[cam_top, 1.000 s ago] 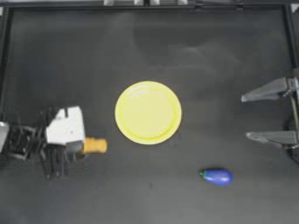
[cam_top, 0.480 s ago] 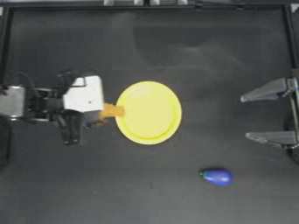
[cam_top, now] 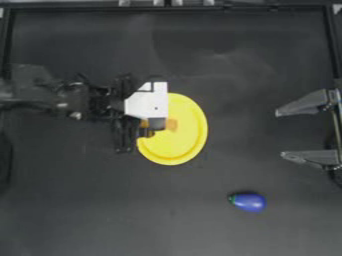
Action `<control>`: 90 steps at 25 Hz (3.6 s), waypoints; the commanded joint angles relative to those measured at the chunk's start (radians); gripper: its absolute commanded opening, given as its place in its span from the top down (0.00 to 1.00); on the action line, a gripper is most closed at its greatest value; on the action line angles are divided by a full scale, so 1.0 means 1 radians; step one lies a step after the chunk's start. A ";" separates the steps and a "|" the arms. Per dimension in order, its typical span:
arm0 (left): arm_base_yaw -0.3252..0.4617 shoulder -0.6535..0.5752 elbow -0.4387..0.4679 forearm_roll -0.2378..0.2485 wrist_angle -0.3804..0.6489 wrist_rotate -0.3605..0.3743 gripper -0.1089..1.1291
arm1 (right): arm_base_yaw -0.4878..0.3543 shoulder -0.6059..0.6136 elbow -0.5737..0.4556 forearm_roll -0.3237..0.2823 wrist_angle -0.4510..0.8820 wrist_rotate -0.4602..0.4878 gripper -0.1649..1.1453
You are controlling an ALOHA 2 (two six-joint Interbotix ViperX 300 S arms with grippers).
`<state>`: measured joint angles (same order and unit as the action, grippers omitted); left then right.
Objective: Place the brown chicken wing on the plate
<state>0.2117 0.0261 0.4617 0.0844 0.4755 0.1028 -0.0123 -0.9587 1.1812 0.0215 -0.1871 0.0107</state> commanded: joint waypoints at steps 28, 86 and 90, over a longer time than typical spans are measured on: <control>0.044 0.195 -0.127 -0.109 -0.049 0.092 0.10 | -0.003 0.008 0.000 0.012 -0.009 0.002 0.12; -0.210 -0.629 0.417 -0.143 -0.480 0.006 0.12 | -0.003 -0.002 -0.002 0.012 -0.002 0.002 0.12; -0.224 -0.649 0.457 -0.141 -0.526 0.011 0.12 | -0.003 -0.002 -0.003 0.012 -0.002 0.002 0.12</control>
<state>-0.0092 -0.5998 0.9219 -0.0583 -0.0291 0.1120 -0.0153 -0.9633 1.1919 0.0307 -0.1841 0.0107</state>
